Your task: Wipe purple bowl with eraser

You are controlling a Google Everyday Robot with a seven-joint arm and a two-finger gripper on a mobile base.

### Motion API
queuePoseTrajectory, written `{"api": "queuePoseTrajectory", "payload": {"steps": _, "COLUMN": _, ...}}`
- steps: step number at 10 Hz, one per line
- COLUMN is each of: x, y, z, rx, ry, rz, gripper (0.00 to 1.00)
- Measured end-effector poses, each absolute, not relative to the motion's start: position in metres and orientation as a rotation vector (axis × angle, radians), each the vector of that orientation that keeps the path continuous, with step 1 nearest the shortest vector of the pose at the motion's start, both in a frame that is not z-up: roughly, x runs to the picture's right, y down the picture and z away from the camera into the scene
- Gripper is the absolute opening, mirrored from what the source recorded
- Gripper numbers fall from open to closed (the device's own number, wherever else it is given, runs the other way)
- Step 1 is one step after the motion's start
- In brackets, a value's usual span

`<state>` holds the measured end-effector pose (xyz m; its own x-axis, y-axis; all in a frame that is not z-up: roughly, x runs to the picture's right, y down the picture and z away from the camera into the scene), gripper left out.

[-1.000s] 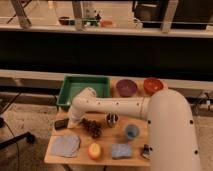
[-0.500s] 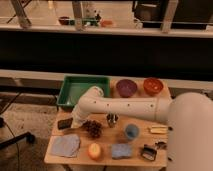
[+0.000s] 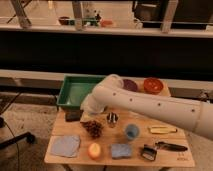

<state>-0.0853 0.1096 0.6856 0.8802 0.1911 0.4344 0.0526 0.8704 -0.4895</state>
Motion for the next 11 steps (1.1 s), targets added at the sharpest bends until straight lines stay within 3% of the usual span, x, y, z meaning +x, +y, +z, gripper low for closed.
{"api": "queuePoseTrajectory", "payload": {"steps": 3, "x": -0.02, "y": 0.089, "z": 0.674, "rx": -0.507, "ry": -0.45, "rz": 0.149, "gripper": 0.1}}
{"api": "queuePoseTrajectory", "payload": {"steps": 11, "x": -0.02, "y": 0.089, "z": 0.675, "rx": -0.509, "ry": -0.453, "rz": 0.151, "gripper": 0.1}}
